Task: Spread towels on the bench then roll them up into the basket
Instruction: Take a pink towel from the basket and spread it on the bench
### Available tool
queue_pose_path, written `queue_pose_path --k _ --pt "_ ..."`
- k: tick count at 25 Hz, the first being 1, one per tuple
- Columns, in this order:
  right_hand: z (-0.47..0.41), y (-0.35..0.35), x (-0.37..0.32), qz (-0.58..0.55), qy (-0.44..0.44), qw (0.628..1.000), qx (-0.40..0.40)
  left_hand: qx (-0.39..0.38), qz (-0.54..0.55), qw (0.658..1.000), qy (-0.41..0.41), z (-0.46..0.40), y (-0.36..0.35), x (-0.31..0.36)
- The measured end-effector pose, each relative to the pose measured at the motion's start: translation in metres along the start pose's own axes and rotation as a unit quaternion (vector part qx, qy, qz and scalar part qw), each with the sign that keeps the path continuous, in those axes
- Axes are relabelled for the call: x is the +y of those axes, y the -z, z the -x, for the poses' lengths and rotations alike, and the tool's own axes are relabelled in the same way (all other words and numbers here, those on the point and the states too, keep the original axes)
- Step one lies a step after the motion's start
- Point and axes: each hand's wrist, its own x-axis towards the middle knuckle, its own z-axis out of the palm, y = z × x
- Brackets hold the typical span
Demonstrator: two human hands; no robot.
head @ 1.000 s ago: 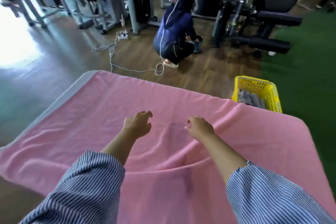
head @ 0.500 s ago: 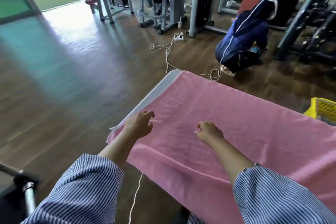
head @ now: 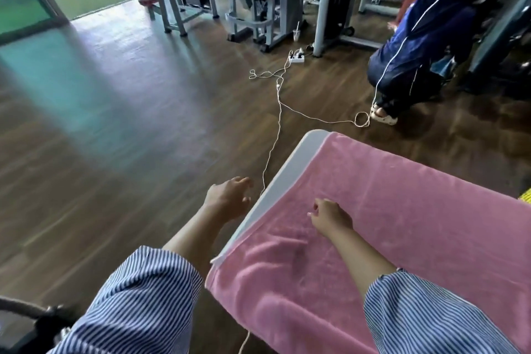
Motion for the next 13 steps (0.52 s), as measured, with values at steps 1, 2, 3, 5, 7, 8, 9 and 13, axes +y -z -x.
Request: queue_pose_path --k 1,2,3,5,7,8,9,13 --pt "-0.007 -0.001 -0.007 -0.001 -0.009 1.000 0.007 -0.001 0.000 1.000 -0.006 -0.012 0.003 -0.008" --pt "-0.013 -0.004 -0.013 0.000 -0.018 1.000 0.012 -0.005 -0.001 1.000 -0.015 -0.023 0.005 -0.016" --pt "-0.018 -0.008 -0.019 0.001 -0.025 1.000 0.018 -0.013 -0.002 1.000 -0.022 -0.032 0.006 -0.024" --pt "-0.031 -0.016 -0.033 -0.001 -0.045 0.998 0.041 -0.021 -0.007 0.999 -0.045 -0.054 0.006 -0.046" --pt "-0.045 -0.024 -0.050 -0.014 -0.084 0.994 0.067 -0.033 -0.004 0.997 -0.064 -0.080 0.010 -0.074" --pt "-0.050 -0.028 -0.060 -0.019 -0.107 0.991 0.078 -0.040 -0.002 0.996 -0.075 -0.092 0.013 -0.090" --pt "-0.056 -0.034 -0.071 -0.022 -0.133 0.987 0.091 -0.045 -0.003 0.995 -0.089 -0.106 0.017 -0.107" --pt "-0.061 -0.049 -0.105 -0.029 -0.215 0.966 0.143 -0.050 -0.014 0.985 -0.162 -0.149 0.037 -0.156"
